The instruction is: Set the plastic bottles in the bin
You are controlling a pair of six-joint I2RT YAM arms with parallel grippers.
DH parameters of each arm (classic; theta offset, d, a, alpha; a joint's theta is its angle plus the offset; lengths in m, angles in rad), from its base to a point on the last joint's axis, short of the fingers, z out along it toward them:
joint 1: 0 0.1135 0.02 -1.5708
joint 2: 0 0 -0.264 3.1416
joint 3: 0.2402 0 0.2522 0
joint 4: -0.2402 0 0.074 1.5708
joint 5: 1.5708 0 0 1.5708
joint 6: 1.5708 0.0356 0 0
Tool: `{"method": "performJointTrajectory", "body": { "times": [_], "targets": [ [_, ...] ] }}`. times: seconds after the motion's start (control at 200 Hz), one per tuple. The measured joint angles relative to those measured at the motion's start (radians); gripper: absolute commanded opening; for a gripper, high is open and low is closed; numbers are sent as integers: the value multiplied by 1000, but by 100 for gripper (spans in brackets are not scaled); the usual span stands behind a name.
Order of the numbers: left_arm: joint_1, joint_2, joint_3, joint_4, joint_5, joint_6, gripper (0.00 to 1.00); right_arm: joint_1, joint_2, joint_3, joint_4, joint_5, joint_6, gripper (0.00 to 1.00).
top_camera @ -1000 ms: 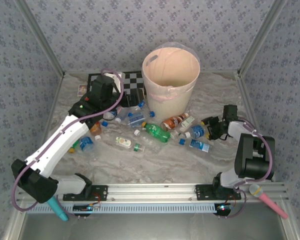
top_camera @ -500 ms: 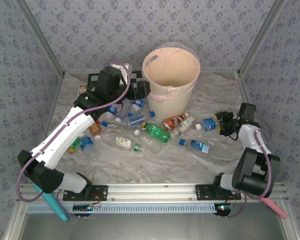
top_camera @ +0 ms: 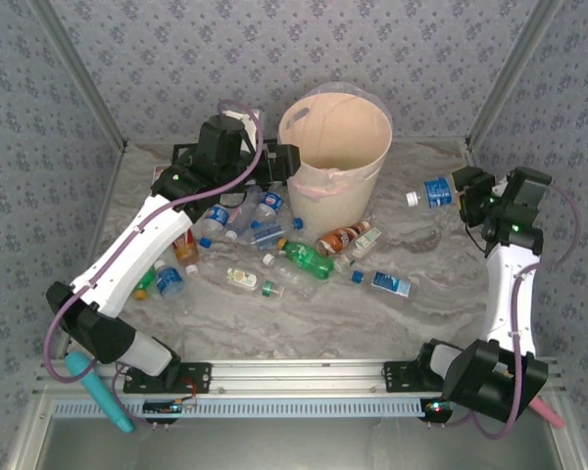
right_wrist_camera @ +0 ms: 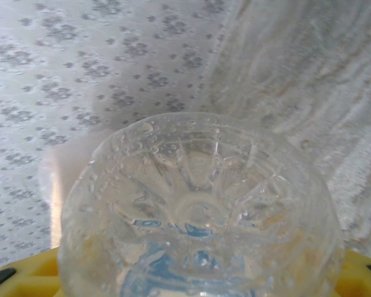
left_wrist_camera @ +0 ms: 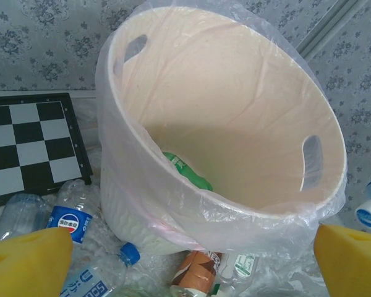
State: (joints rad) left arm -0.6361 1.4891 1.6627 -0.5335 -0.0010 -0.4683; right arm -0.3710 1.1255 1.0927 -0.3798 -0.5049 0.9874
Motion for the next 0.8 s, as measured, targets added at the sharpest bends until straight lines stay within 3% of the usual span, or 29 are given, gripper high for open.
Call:
{"method": "performJointTrajectory", "body": {
  "times": [0.305,0.805],
  "targets": [
    [0,-3,6,-21,-18,14,100,111,42,236,47,58,6,55],
    [-1,-121,-45,-40,-75,15,100,486,502,736,21,98,-40,55]
  ]
}}
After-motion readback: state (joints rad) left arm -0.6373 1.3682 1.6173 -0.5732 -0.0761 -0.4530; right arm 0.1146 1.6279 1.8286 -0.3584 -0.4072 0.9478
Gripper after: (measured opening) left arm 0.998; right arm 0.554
